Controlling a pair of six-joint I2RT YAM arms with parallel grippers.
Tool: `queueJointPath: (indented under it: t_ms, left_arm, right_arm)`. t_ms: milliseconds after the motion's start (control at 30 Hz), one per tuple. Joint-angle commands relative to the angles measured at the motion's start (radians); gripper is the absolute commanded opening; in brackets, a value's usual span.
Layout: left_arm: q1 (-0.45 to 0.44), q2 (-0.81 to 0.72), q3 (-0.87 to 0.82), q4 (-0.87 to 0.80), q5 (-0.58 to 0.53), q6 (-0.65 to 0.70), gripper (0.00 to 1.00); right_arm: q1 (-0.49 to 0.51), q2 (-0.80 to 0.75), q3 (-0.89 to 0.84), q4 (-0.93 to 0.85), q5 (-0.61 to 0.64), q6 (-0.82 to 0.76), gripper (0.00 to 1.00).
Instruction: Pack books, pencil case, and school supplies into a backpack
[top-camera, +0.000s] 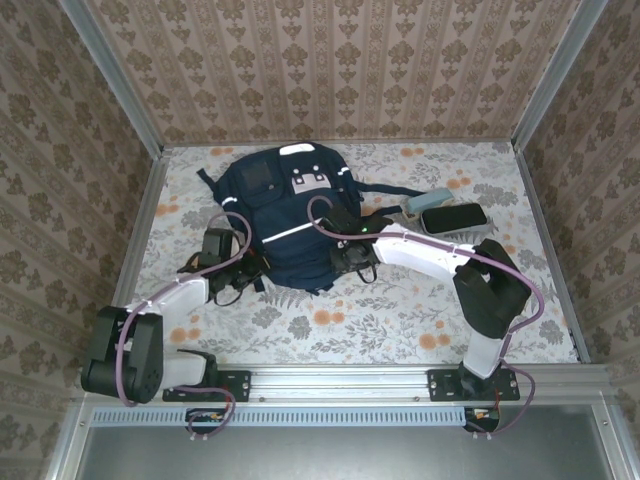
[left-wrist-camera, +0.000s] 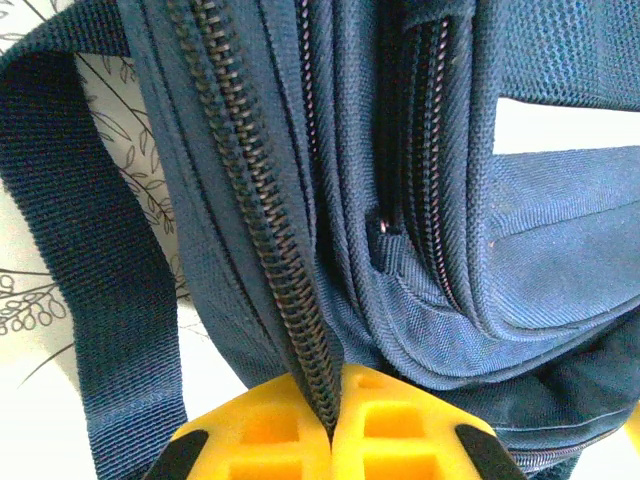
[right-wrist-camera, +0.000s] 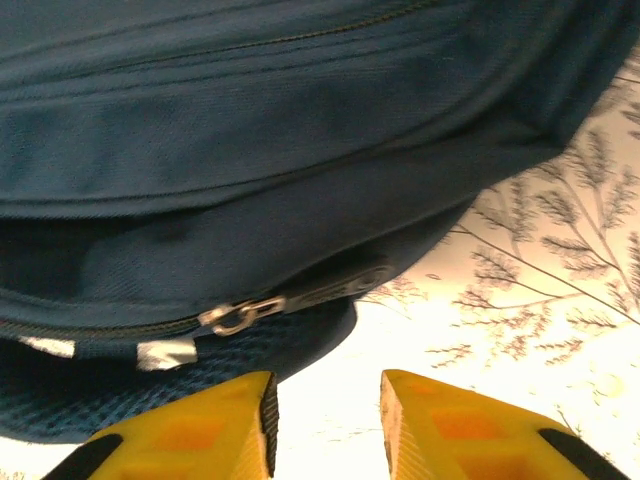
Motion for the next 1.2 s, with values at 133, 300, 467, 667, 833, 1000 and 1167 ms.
queueJointPath:
  t_ms: [133, 300, 467, 667, 833, 1000, 1167]
  left_arm:
    - [0.021, 0.021, 0.054, -0.007, -0.024, 0.057, 0.0]
    - [0.035, 0.022, 0.067, -0.026, -0.031, 0.076, 0.0]
    - [0.125, 0.027, 0.119, -0.101, -0.058, 0.163, 0.0]
    - [0.223, -0.027, 0.165, -0.205, -0.065, 0.195, 0.34]
    - [0.222, -0.184, 0.131, -0.269, -0.057, 0.118, 0.57]
    - [0.177, -0.337, 0.04, -0.238, 0.008, -0.03, 0.63]
    - [0.081, -0.413, -0.021, -0.184, 0.044, -0.18, 0.63]
  right_arm:
    - [0.042, 0.013, 0.037, 0.023, -0.015, -0.121, 0.5]
    - [0.024, 0.026, 0.043, 0.029, 0.016, -0.127, 0.66]
    - [0.016, -0.008, 0.026, 0.062, -0.033, -0.125, 0.75]
    - [-0.033, -0.069, -0.026, 0.139, -0.097, -0.018, 0.78]
    - [-0.127, -0.053, -0.065, 0.242, -0.193, 0.173, 0.75]
    - [-0.209, 0.033, -0.037, 0.324, -0.276, 0.3, 0.69]
    - [-0.233, 0.147, 0.047, 0.348, -0.379, 0.328, 0.6]
